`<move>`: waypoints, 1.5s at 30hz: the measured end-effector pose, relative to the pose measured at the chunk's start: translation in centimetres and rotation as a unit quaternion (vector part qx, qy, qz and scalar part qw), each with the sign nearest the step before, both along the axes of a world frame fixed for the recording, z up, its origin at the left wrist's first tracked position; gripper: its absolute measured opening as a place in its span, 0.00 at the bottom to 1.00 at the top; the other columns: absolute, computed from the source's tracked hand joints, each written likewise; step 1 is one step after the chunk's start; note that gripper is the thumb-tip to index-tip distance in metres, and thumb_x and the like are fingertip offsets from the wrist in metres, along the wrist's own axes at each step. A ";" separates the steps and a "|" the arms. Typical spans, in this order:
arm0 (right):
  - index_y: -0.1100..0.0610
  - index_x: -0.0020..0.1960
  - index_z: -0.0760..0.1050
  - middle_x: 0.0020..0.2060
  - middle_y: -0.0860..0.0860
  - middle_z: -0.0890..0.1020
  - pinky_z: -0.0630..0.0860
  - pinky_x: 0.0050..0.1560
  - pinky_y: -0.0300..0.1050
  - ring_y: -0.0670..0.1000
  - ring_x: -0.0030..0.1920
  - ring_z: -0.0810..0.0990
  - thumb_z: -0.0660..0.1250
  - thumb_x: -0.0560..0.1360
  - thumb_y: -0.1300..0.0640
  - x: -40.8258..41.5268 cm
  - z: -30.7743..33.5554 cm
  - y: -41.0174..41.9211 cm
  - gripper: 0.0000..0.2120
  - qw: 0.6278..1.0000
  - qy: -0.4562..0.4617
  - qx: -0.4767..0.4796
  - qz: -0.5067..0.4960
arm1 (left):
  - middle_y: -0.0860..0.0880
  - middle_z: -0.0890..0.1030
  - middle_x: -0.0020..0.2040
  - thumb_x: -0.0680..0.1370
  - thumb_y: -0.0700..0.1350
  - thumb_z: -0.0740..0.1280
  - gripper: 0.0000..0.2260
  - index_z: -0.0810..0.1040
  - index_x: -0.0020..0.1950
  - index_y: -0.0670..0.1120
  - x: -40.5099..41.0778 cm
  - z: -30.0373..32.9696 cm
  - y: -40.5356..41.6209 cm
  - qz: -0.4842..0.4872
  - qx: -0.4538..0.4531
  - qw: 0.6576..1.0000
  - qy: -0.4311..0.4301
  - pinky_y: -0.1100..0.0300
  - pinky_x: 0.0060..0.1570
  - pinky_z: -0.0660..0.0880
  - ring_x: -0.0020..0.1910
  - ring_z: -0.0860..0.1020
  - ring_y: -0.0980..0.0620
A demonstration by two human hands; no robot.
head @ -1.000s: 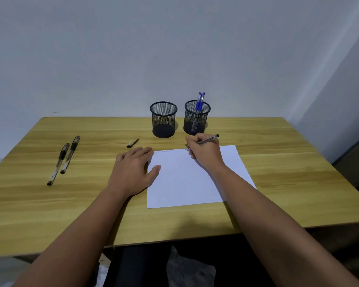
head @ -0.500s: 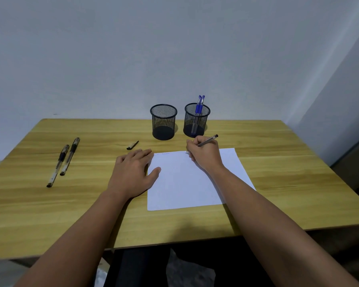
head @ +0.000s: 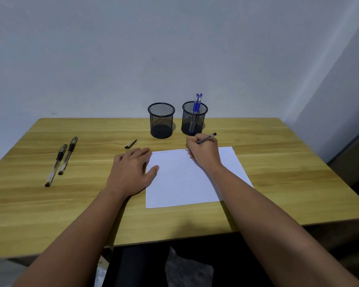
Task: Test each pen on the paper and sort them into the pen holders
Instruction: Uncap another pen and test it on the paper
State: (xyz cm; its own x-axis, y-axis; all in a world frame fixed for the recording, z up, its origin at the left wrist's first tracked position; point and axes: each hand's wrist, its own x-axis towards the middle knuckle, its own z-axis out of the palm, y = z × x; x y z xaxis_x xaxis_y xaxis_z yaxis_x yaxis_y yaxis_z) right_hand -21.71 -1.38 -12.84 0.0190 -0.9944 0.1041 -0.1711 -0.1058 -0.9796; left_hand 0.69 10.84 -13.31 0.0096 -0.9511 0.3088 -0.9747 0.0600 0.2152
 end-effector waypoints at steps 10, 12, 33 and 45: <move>0.69 0.36 0.67 0.29 0.69 0.73 0.74 0.33 0.47 0.57 0.30 0.74 0.71 0.79 0.60 -0.1 -0.2 -0.1 0.19 1.000 0.018 -0.019 0.006 | 0.57 0.73 0.73 0.77 0.65 0.57 0.26 0.77 0.69 0.53 -0.1 0.1 0.0 0.000 -0.001 1.000 0.005 0.46 0.66 0.63 0.74 0.67 0.53; 0.68 0.36 0.66 0.30 0.71 0.71 0.71 0.33 0.49 0.56 0.31 0.73 0.71 0.78 0.60 -0.1 -0.1 -0.1 0.20 0.999 0.020 -0.024 0.005 | 0.57 0.73 0.73 0.77 0.65 0.57 0.26 0.77 0.69 0.53 0.0 0.1 0.0 0.001 -0.001 1.000 0.004 0.46 0.66 0.63 0.74 0.67 0.53; 0.66 0.35 0.61 0.29 0.57 0.65 0.66 0.34 0.47 0.53 0.33 0.66 0.66 0.74 0.61 0.0 0.3 0.3 0.16 0.997 0.056 -0.048 -0.024 | 0.57 0.74 0.72 0.77 0.65 0.59 0.27 0.76 0.70 0.53 0.0 -0.1 -0.1 0.001 -0.007 1.000 0.006 0.47 0.65 0.64 0.73 0.68 0.52; 0.63 0.35 0.67 0.29 0.57 0.69 0.70 0.31 0.41 0.48 0.25 0.73 0.67 0.79 0.64 -0.5 1.0 -0.4 0.15 0.997 -0.017 0.016 -0.076 | 0.57 0.74 0.73 0.77 0.65 0.58 0.27 0.76 0.70 0.53 0.1 -0.1 -0.1 0.005 -0.004 1.000 0.007 0.47 0.66 0.63 0.74 0.67 0.53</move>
